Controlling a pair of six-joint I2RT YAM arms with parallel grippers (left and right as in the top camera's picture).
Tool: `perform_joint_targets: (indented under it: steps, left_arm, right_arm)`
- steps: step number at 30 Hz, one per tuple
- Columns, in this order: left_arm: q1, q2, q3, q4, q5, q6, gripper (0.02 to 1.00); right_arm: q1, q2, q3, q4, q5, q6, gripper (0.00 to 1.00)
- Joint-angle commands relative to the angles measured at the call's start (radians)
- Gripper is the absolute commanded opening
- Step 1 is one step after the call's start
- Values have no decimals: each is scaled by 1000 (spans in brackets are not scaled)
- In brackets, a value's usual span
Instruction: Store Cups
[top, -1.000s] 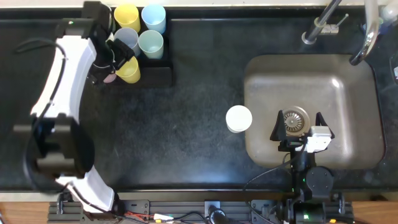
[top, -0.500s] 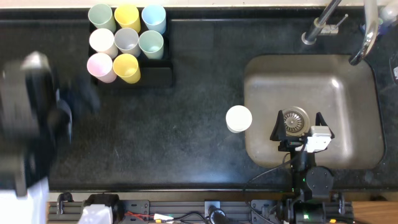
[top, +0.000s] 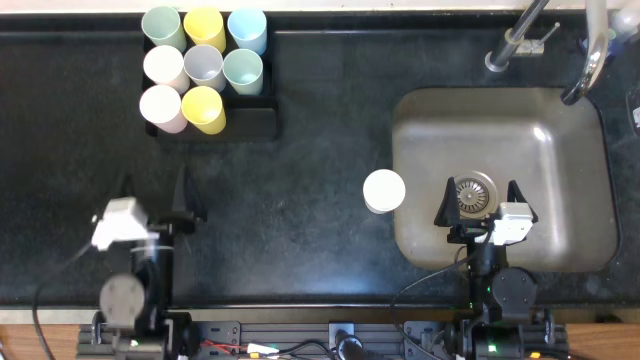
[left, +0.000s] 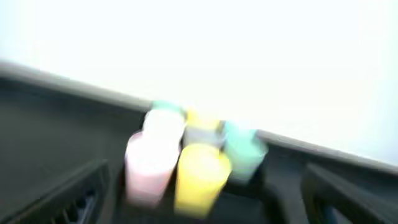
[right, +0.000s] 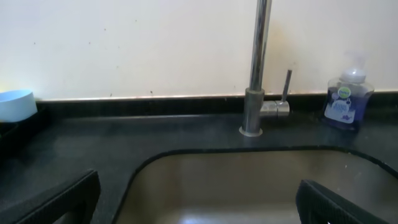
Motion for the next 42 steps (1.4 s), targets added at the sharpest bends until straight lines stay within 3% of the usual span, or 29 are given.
perform_joint_targets:
  steps: [1, 7, 42]
  left_arm:
    - [3, -101, -41, 40, 50, 162, 998]
    - [2, -103, -41, -331, 80, 255, 998]
    - [3, -100, -41, -339, 68, 254, 1000]
  right_arm:
    - [-5, -8, -13, 6, -7, 5, 998]
    - [-5, -8, -13, 6, -7, 5, 998]
    - [-5, -8, -13, 6, -7, 5, 998]
